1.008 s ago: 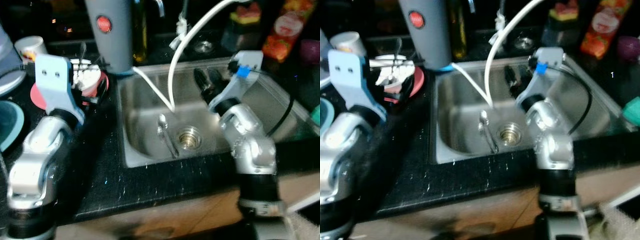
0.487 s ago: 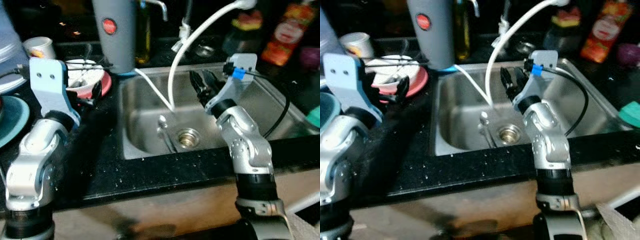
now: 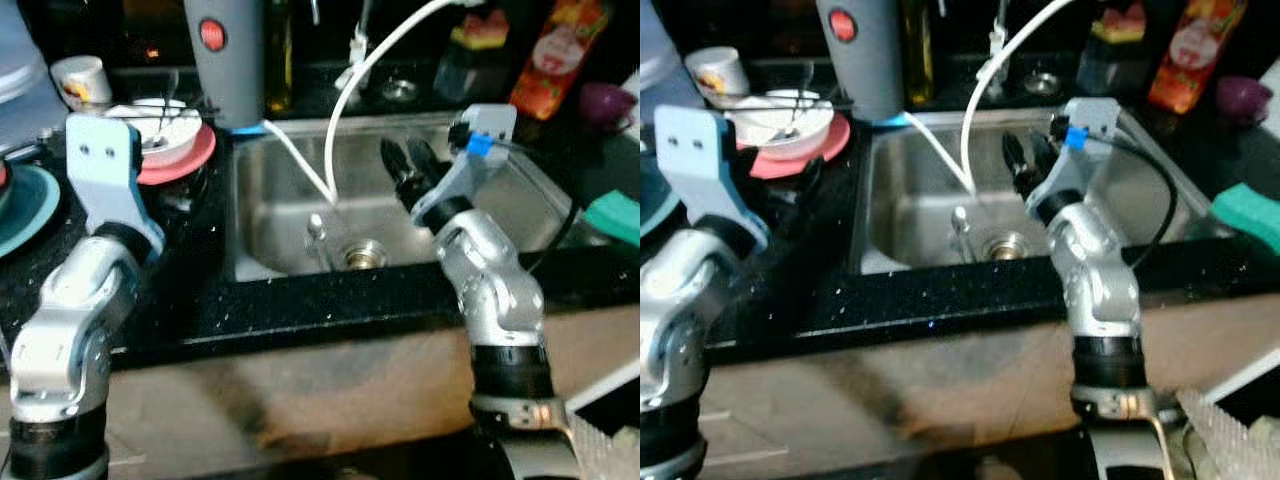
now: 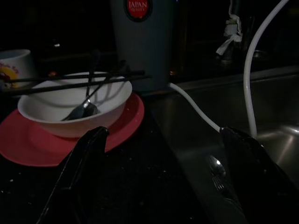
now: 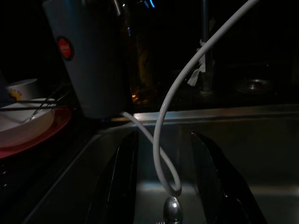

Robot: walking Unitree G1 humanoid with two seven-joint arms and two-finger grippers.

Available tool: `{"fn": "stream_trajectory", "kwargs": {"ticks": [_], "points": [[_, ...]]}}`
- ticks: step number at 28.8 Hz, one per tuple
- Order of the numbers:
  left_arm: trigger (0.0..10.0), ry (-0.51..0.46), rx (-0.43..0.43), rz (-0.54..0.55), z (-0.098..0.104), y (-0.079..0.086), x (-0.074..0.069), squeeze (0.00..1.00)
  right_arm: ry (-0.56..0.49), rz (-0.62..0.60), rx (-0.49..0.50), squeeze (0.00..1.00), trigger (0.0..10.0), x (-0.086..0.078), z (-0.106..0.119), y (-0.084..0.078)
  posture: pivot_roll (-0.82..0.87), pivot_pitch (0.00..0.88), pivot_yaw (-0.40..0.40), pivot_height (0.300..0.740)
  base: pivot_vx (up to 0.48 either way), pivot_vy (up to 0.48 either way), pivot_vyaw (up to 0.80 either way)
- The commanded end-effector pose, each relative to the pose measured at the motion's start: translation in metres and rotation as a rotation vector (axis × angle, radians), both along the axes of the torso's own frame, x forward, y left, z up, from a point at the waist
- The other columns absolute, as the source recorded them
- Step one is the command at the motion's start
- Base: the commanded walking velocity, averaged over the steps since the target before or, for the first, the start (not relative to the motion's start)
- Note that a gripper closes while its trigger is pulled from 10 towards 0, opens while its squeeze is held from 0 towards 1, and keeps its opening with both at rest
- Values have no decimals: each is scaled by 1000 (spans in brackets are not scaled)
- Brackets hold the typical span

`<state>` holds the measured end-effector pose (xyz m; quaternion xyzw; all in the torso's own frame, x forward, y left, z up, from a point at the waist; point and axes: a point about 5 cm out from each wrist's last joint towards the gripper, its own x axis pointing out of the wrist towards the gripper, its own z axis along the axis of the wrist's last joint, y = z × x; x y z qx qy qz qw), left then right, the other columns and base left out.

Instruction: Kitchen organization

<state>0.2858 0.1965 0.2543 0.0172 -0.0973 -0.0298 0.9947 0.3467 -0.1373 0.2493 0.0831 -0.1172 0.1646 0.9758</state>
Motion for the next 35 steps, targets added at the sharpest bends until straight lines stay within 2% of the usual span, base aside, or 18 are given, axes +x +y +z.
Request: {"fn": "stream_trajectory", "kwargs": {"ticks": [1,28,35], "points": [[10000,14,-1,-1,-2,1,-2,0,7,11,0,0,10000,-1,-1,2,55,91,-35,740,-398,0,0],[10000,26,-11,36,-2,6,-3,0,19,30,-4,0,10000,-1,-2,4,55,113,-40,740,0,0,0],[10000,26,-19,34,-2,6,-3,0,23,31,-5,0,10000,-2,-3,4,53,115,-41,740,-399,0,0]]}}
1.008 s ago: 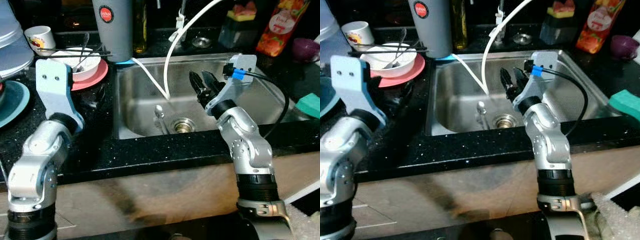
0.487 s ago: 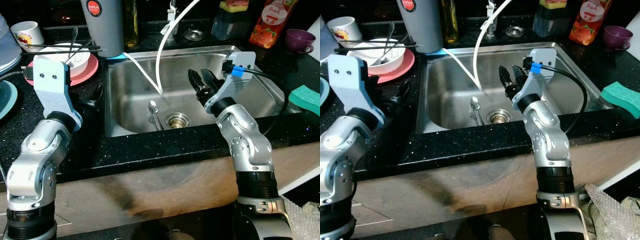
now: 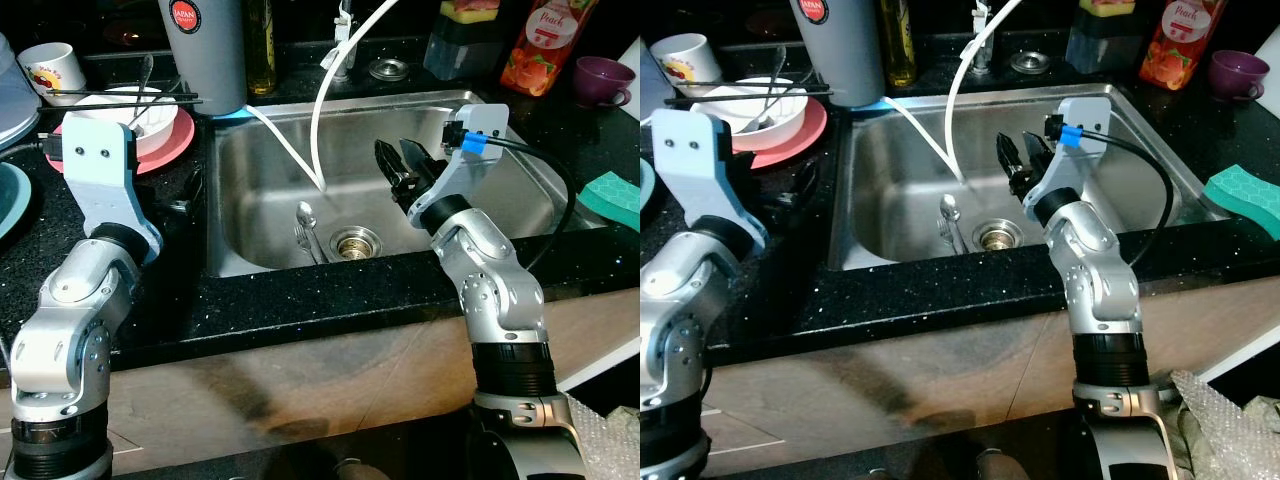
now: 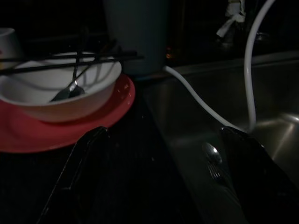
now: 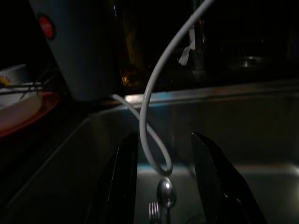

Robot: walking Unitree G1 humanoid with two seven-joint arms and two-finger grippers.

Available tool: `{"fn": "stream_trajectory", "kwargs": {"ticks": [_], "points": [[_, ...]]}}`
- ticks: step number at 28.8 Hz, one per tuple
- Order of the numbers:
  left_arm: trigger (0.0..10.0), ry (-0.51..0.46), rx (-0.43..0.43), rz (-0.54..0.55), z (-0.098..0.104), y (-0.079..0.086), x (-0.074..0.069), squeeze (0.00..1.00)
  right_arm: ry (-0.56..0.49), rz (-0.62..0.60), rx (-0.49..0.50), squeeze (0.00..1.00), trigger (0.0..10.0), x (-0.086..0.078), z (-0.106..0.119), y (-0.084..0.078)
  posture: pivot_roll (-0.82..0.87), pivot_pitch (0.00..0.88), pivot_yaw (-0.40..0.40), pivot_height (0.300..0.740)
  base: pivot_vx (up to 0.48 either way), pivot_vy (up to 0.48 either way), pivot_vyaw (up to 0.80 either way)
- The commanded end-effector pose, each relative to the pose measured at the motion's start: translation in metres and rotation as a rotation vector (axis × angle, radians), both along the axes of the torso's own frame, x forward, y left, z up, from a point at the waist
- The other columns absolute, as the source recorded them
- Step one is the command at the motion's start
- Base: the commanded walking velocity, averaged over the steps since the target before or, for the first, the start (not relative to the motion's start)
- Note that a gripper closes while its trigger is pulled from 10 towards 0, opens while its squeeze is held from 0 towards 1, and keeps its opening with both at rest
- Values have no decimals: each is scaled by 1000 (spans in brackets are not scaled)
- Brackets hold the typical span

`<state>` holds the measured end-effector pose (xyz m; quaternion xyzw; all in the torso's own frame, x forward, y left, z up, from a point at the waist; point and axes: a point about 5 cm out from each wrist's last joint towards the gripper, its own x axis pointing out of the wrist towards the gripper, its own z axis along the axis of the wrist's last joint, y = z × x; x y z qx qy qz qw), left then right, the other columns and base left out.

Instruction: Kitchen organization

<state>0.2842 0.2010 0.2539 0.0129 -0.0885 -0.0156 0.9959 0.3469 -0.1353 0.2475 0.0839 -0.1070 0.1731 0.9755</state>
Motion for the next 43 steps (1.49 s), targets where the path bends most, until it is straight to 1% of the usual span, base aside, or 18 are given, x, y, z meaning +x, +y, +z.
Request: {"fn": "stream_trajectory", "kwargs": {"ticks": [1,9,21,43], "points": [[10000,8,-8,6,-2,2,-1,0,4,12,-2,0,10000,-2,-1,2,53,115,-41,740,-334,0,0],[10000,21,-9,19,-4,2,-1,0,7,14,-5,0,10000,-2,-1,0,48,120,-47,740,0,0,0],[10000,34,-26,47,-7,7,-4,0,7,31,-11,0,10000,-1,1,3,45,124,-61,740,0,0,0],[10000,46,-14,73,-7,10,-7,0,21,62,-11,0,10000,-4,-2,8,51,120,-69,740,0,0,0]]}}
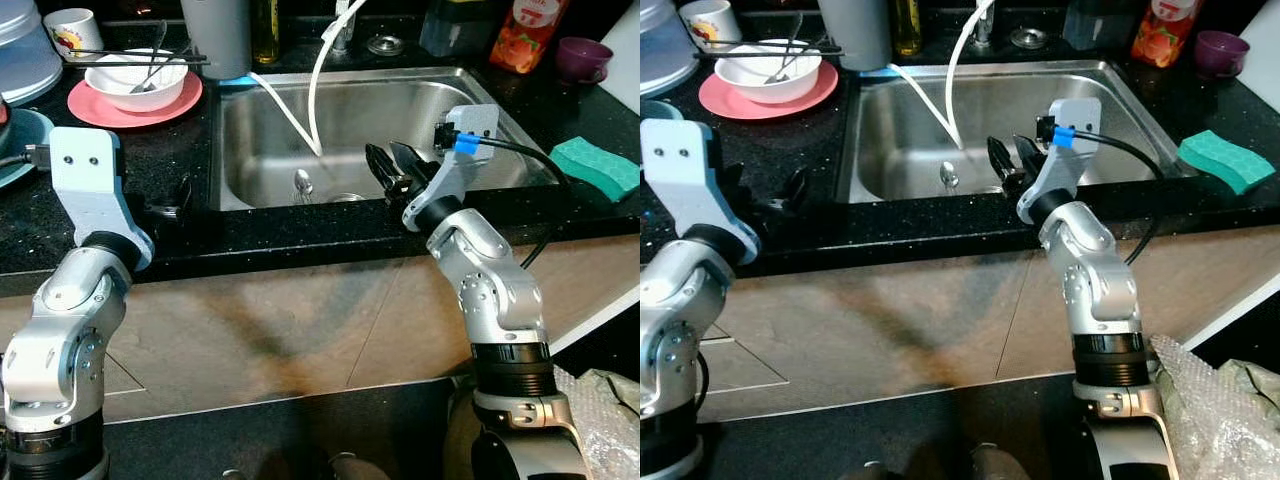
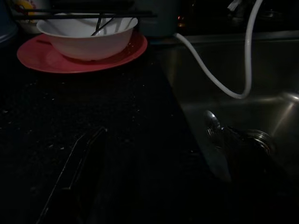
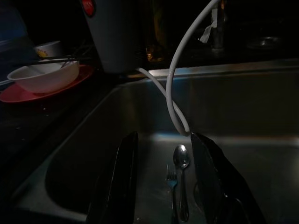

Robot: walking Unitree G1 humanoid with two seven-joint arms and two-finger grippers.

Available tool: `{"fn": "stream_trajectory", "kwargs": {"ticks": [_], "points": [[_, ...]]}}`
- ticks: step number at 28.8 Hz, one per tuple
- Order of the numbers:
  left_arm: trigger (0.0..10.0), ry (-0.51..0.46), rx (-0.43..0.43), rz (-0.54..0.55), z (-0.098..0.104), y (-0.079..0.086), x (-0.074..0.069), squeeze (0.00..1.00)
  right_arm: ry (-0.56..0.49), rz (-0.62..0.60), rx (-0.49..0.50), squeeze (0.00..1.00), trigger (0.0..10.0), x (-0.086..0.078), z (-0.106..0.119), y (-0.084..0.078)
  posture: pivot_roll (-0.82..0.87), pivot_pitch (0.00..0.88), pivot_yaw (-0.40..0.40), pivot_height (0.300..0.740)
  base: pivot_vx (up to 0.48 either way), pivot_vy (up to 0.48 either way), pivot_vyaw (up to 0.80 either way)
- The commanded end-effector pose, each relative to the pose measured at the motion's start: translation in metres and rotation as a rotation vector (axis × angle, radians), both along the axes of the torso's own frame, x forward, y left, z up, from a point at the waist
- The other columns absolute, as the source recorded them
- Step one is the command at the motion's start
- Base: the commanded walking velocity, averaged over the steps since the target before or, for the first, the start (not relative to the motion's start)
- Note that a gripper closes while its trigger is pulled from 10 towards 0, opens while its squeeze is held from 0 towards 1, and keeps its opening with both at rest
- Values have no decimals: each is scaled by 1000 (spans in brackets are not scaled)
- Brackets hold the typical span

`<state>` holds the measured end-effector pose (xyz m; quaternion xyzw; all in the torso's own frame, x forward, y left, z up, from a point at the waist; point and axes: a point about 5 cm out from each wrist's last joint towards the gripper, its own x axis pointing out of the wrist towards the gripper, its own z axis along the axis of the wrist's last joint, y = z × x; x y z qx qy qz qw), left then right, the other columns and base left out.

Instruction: Kitchen organization

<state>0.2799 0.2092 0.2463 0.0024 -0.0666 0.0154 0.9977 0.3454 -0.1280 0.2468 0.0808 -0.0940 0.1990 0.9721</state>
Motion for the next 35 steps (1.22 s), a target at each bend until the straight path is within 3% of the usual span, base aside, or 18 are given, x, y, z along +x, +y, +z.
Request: {"fn": "stream_trajectory", "kwargs": {"ticks": [1,18,26,35], "points": [[10000,3,12,12,0,1,-3,0,2,8,5,0,10000,-3,-1,1,51,120,-69,740,0,0,0],[10000,-42,26,7,8,-2,-1,0,2,2,24,0,10000,-5,-2,3,55,134,-57,740,0,0,0],[10000,-46,46,-18,11,-3,-1,0,6,-3,32,0,10000,-5,-3,3,64,137,-51,740,0,479,0],[10000,-26,81,-62,13,-5,2,0,16,-16,42,0,10000,-6,-8,3,78,137,-28,740,0,0,0]]}}
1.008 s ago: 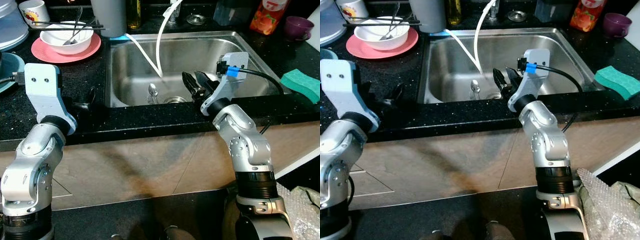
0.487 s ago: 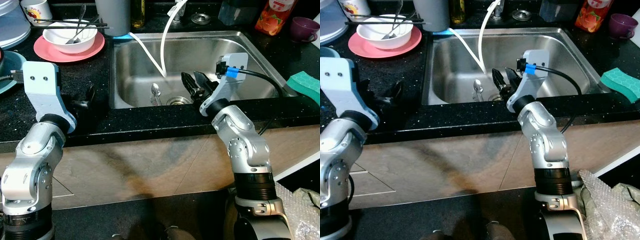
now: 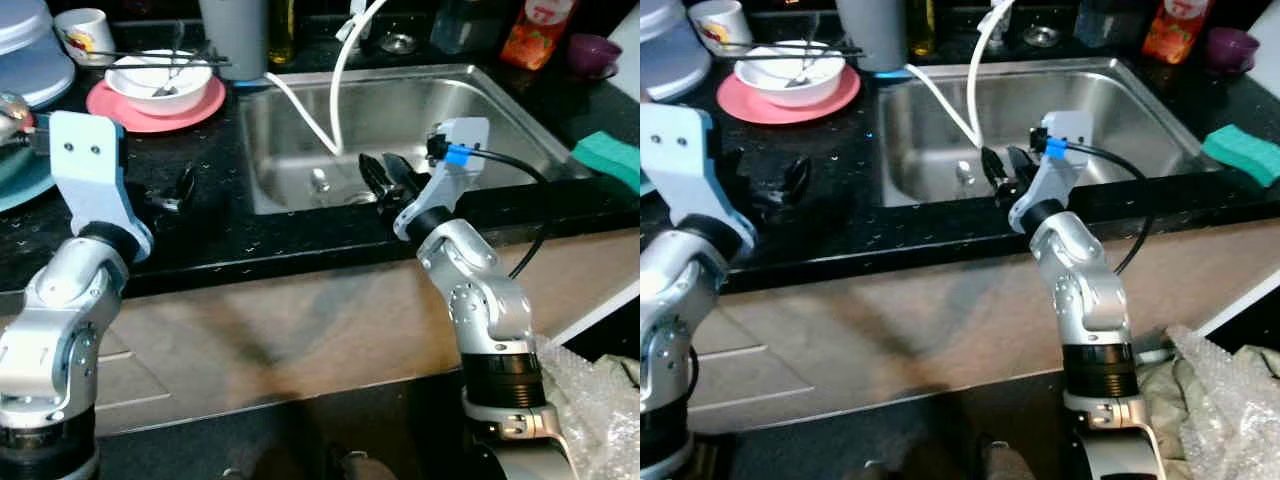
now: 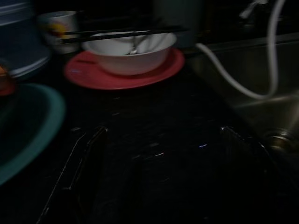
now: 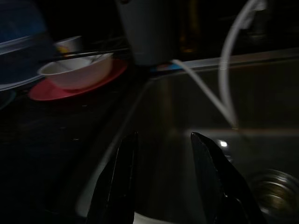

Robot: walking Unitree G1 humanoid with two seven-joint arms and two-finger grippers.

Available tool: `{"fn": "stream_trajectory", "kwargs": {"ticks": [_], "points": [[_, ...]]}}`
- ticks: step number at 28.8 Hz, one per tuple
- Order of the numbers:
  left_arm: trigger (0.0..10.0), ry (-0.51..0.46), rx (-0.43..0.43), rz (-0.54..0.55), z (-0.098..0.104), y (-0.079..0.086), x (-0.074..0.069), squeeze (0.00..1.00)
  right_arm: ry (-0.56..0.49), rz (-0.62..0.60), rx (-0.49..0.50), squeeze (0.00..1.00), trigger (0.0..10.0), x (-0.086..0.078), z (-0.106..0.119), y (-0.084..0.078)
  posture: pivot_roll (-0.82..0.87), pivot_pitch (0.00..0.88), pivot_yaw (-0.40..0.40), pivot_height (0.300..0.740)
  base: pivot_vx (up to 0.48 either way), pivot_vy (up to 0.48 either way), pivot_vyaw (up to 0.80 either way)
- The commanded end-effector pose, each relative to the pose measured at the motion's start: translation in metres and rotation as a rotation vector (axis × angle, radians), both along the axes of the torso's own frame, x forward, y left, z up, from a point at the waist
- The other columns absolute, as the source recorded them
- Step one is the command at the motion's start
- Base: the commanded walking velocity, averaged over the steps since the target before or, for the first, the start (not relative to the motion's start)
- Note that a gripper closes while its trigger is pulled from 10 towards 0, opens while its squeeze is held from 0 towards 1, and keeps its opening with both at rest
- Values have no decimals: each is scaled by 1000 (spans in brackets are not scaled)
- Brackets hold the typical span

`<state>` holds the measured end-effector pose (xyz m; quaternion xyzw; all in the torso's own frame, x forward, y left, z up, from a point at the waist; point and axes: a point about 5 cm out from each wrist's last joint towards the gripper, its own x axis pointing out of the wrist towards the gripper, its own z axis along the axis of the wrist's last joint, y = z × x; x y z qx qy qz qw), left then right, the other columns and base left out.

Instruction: Kitchen organization

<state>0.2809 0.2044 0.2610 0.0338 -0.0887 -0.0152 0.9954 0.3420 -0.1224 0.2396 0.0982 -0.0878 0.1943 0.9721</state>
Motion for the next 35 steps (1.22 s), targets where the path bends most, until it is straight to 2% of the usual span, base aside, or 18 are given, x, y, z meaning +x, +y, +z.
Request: {"fn": "stream_trajectory", "kwargs": {"ticks": [1,8,16,27,33,35], "points": [[10000,17,16,-6,-1,0,2,0,-4,-14,10,0,10000,-2,-1,-4,79,136,-26,740,0,0,0],[10000,19,24,0,0,1,4,0,-3,-21,11,0,10000,-2,-1,-6,78,135,-24,740,0,0,0],[10000,64,59,34,-10,4,4,0,-4,-5,11,0,10000,0,1,-3,75,133,-32,740,0,0,0],[10000,44,46,38,-8,3,4,0,-9,0,-17,0,10000,0,1,-2,73,129,-34,740,0,0,0],[10000,42,49,41,-8,2,4,0,-1,-14,-35,0,10000,0,-1,-3,69,125,-33,740,0,0,744],[10000,50,33,42,-9,2,4,0,7,-29,-1,0,10000,-1,-2,-5,66,123,-32,740,0,0,0]]}}
